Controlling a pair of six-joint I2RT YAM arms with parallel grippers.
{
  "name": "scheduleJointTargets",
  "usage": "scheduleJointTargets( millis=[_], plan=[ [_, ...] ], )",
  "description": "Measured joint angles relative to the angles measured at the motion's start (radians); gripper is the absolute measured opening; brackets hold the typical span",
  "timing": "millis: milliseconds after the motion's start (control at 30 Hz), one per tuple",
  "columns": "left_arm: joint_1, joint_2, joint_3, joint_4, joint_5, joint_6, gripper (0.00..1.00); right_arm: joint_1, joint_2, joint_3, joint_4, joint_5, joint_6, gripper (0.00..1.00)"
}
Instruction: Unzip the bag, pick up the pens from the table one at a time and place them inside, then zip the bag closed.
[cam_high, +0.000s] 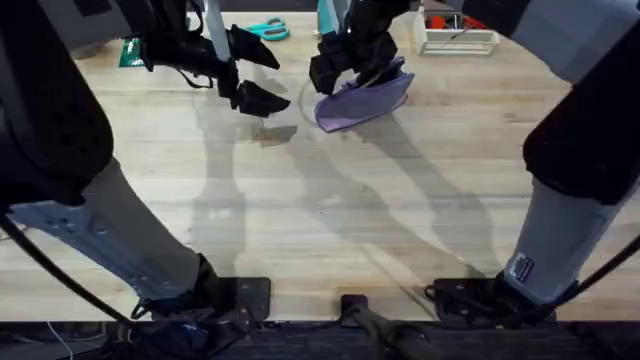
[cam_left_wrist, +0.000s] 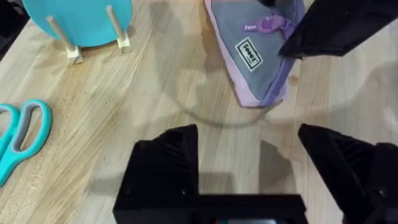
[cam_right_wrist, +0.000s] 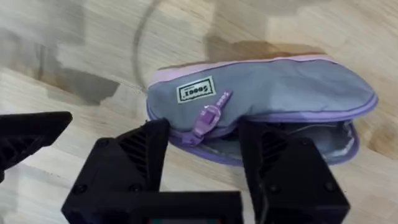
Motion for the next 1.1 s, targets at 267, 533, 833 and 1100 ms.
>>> scheduleJointTargets(
  millis=[267,533,833,1100],
  plan=[
    [0.0,0.0,0.0,0.0,0.0,0.0,0.996,-0.002,0.0,0.0,0.0,0.015,0.0,0.471],
    [0.0,0.0,0.0,0.0,0.0,0.0,0.996,-0.006,0.0,0.0,0.001,0.031,0.0,0.177],
    [0.0,0.0,0.0,0.0,0.0,0.0,0.996,-0.006,0.0,0.025,-0.01,0.048,0.0,0.033],
    [0.0,0.0,0.0,0.0,0.003,0.0,0.996,0.001,0.0,0.102,-0.017,0.04,0.0,0.028]
  ],
)
